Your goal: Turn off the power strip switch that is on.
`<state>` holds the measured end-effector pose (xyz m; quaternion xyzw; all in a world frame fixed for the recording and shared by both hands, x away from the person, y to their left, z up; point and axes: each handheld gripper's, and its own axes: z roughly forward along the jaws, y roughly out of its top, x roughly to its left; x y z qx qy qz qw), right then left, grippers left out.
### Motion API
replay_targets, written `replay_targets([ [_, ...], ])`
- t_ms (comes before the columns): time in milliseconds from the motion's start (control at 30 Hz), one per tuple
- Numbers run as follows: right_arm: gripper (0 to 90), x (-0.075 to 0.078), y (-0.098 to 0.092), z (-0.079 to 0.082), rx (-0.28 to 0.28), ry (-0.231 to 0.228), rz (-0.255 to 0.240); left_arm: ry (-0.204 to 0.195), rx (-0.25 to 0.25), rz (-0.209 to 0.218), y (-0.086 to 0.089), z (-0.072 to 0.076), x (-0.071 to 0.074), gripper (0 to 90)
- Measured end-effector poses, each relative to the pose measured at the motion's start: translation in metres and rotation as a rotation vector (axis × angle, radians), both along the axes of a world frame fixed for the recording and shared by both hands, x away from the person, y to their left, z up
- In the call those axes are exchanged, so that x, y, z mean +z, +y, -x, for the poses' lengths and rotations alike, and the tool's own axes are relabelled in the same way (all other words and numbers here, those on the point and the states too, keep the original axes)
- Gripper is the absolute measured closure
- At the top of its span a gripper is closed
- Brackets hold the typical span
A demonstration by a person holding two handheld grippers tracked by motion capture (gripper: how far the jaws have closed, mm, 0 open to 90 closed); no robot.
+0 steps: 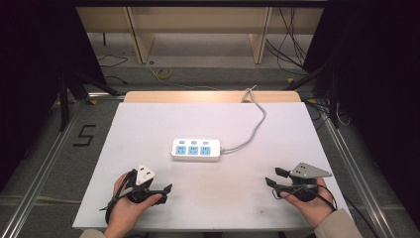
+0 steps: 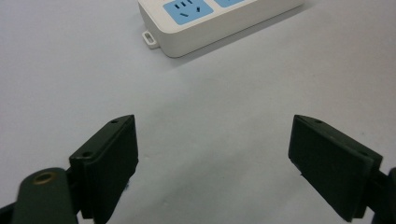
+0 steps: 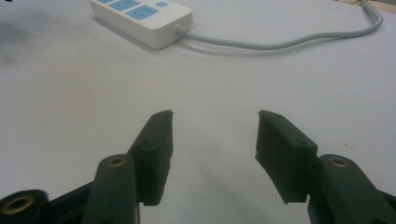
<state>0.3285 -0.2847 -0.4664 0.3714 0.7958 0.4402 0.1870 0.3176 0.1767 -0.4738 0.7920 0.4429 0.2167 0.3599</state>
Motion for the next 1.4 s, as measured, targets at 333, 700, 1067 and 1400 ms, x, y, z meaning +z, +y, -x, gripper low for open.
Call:
replay_targets([
  [333,77.5,0.002,0.003,0.002,0.034,0.019,0.048,0.002,0.006,-0.007,-0.001,0.001,-0.001,15.7],
  [700,90.0,0.006,0.008,0.0,0.054,0.025,0.111,0.008,0.009,-0.012,-0.001,0.0,-0.001,15.8],
  [1067,90.0,0.011,0.021,-0.005,0.084,0.015,0.134,0.01,0.01,-0.014,-0.002,-0.001,-0.002,15.9],
  [1400,90.0,0.015,0.032,-0.012,0.105,0.02,0.148,0.014,0.009,-0.019,-0.002,-0.001,-0.002,16.0],
])
